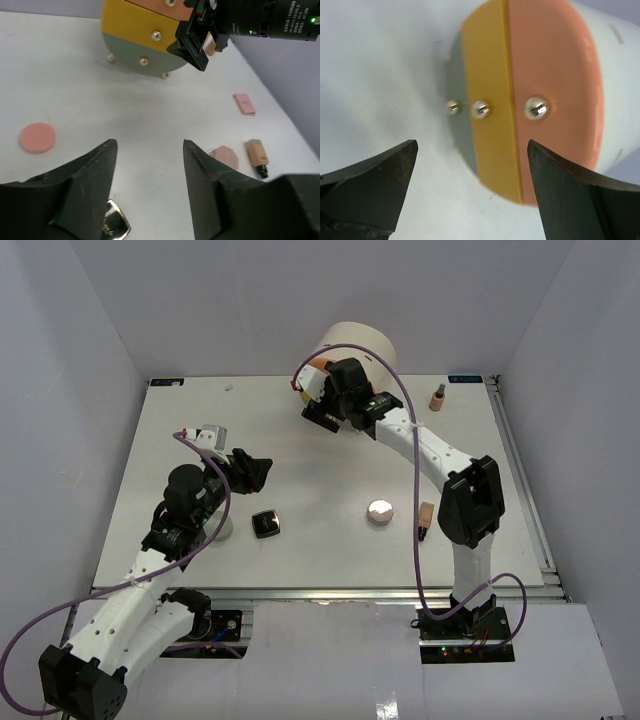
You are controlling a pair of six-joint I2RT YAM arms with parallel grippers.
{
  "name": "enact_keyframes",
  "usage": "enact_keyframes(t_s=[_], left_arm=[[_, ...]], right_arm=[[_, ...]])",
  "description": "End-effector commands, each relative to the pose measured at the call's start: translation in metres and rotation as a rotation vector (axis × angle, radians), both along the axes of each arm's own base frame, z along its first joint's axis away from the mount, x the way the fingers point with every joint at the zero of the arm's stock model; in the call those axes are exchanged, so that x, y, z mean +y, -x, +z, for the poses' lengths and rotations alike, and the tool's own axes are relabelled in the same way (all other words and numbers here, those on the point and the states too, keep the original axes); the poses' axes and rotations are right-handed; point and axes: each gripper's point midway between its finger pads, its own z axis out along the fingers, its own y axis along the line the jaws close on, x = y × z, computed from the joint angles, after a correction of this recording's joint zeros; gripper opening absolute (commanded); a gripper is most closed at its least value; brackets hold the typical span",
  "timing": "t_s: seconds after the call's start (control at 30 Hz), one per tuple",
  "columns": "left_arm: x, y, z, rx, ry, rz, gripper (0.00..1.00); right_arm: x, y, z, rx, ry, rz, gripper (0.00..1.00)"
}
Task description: Organize the makeup
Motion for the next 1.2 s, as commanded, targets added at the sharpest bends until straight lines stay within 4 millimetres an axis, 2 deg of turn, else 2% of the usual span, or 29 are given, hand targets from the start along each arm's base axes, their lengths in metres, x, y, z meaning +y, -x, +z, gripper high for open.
enact_keyframes(t_s=[0.0, 0.03, 0.1, 0.2, 0.23, 0.27, 0.3, 0.33, 0.37, 0.4, 0.43, 0.53, 0.63, 0.7, 0.77, 0.8, 0.87, 0.9, 0.97, 1.0, 1.17], left_arm=[[-0.035, 0.007, 0.0, 0.02, 0.114, -0.207, 0.7], [-0.043, 0.006, 0.001, 0.038, 0.146, -0.243, 0.7], [-0.06, -0.004, -0.01, 0.12, 0.208, -0.312, 0.71], [-0.079, -0.027, -0.017, 0.211, 0.306, -0.339, 0.71], [-0.085, -0.035, -0.018, 0.234, 0.336, -0.344, 0.7], [-0.089, -0.042, -0.019, 0.256, 0.366, -0.342, 0.7], [-0.095, -0.057, -0.02, 0.254, 0.379, -0.343, 0.7], [-0.101, -0.071, -0.023, 0.268, 0.394, -0.337, 0.7], [-0.106, -0.084, -0.027, 0.285, 0.407, -0.329, 0.7], [-0.111, -0.096, -0.031, 0.295, 0.408, -0.32, 0.7], [-0.116, -0.111, -0.035, 0.302, 0.407, -0.305, 0.7], [-0.127, -0.147, -0.06, 0.329, 0.393, -0.261, 0.7], [-0.137, -0.18, -0.069, 0.327, 0.402, -0.231, 0.7], [-0.141, -0.198, -0.062, 0.309, 0.421, -0.213, 0.7], [-0.147, -0.216, -0.069, 0.318, 0.429, -0.194, 0.7], [-0.151, -0.223, -0.079, 0.333, 0.428, -0.186, 0.7], [-0.158, -0.237, -0.083, 0.339, 0.434, -0.181, 0.7], [-0.159, -0.241, -0.073, 0.321, 0.441, -0.178, 0.7], [-0.165, -0.253, -0.084, 0.336, 0.436, -0.174, 0.69], [-0.168, -0.259, -0.079, 0.323, 0.441, -0.172, 0.69], [-0.171, -0.279, -0.081, 0.322, 0.444, -0.138, 0.64]], right_arm=[[0.022, 0.113, 0.051, 0.209, -0.21, 0.42, 0.97], [0.015, 0.126, 0.065, 0.209, -0.251, 0.441, 0.97], [-0.011, 0.152, 0.075, 0.241, -0.329, 0.446, 0.98], [-0.055, 0.177, 0.071, 0.343, -0.503, 0.46, 0.96], [-0.067, 0.19, 0.07, 0.371, -0.562, 0.489, 0.94], [-0.074, 0.214, 0.077, 0.389, -0.622, 0.576, 0.9], [-0.088, 0.217, 0.056, 0.423, -0.656, 0.566, 0.82], [-0.099, 0.223, 0.044, 0.414, -0.685, 0.562, 0.77], [-0.11, 0.231, 0.042, 0.393, -0.721, 0.553, 0.73], [-0.121, 0.238, 0.049, 0.356, -0.764, 0.537, 0.7], [-0.134, 0.236, 0.052, 0.283, -0.776, 0.531, 0.65], [-0.156, 0.234, 0.058, 0.242, -0.81, 0.472, 0.58], [-0.166, 0.234, 0.059, 0.207, -0.813, 0.445, 0.57], [-0.168, 0.232, 0.056, 0.214, -0.817, 0.438, 0.58], [-0.169, 0.229, 0.052, 0.233, -0.825, 0.428, 0.58], [-0.169, 0.228, 0.052, 0.238, -0.828, 0.424, 0.58], [-0.17, 0.227, 0.05, 0.239, -0.829, 0.416, 0.59], [-0.17, 0.227, 0.05, 0.239, -0.829, 0.418, 0.59], [-0.17, 0.227, 0.05, 0.238, -0.828, 0.418, 0.6], [-0.17, 0.227, 0.05, 0.237, -0.827, 0.419, 0.6], [-0.17, 0.228, 0.05, 0.24, -0.827, 0.423, 0.6]])
